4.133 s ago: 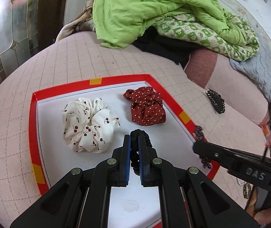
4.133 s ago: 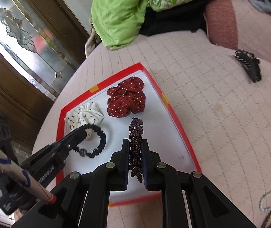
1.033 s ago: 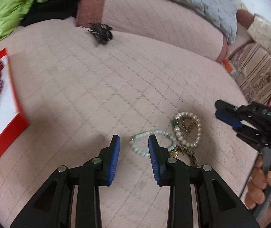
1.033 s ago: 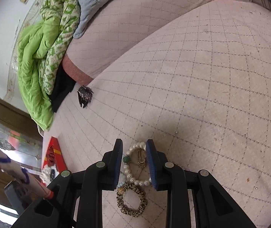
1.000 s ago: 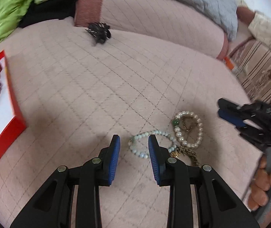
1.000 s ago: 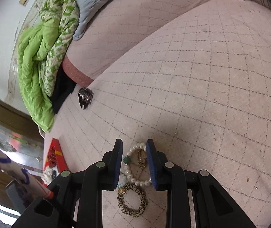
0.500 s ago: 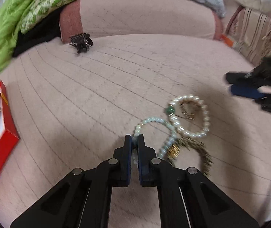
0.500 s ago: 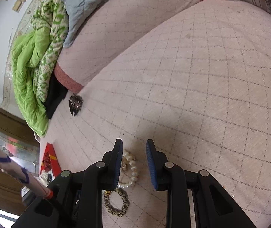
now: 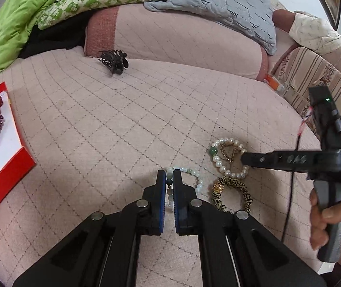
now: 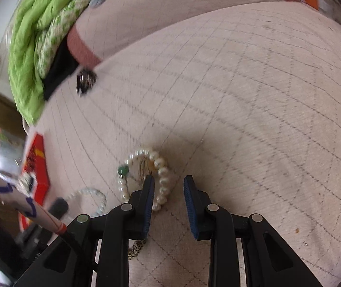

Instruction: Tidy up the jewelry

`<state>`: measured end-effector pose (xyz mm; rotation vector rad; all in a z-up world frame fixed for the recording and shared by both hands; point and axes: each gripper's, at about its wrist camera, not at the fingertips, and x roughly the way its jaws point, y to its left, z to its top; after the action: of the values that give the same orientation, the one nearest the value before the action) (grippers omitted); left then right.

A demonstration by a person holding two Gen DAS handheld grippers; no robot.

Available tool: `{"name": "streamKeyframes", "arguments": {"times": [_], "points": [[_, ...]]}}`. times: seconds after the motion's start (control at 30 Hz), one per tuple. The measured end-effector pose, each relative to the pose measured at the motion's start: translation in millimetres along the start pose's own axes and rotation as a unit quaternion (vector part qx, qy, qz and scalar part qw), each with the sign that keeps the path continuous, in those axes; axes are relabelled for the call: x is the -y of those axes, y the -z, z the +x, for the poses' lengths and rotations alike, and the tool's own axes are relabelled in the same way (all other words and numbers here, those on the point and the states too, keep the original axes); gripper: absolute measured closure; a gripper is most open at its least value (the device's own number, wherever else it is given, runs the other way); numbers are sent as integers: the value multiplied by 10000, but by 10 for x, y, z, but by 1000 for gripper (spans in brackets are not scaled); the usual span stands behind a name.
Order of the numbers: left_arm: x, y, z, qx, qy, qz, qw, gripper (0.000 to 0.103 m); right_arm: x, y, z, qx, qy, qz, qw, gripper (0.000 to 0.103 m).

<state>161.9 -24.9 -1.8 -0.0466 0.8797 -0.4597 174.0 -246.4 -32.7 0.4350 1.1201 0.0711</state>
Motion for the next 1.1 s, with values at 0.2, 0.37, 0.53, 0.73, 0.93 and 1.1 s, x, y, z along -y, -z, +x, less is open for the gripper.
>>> {"name": "streamKeyframes", "arguments": {"times": [0.2, 0.37, 0.53, 0.73, 0.93, 1.1], "points": [[-32, -57, -152, 243, 27, 17, 9997, 98, -92, -44, -178, 515, 477, -197, 9973, 92], [-68, -107, -306, 521, -56, -11, 9986, 98, -136, -80, -597, 1505, -266, -44, 9882, 92], [-90, -120, -406, 661, -172, 21, 9977, 98, -195, -48, -831, 2025, -927, -22, 9749, 92], [-156, -124, -464, 694, -238, -52, 9973, 98, -281, 4, -799, 1985, -1142, -25, 9734, 92], [-218, -129, -528, 729, -313, -47, 9968, 98, -384, 8, -828, 1998, -1147, -236, 9728, 92], [-361, -146, -634, 809, -380, -178, 9958, 98, -509, 25, -813, 1983, -1187, -420, 9720, 92]]}}
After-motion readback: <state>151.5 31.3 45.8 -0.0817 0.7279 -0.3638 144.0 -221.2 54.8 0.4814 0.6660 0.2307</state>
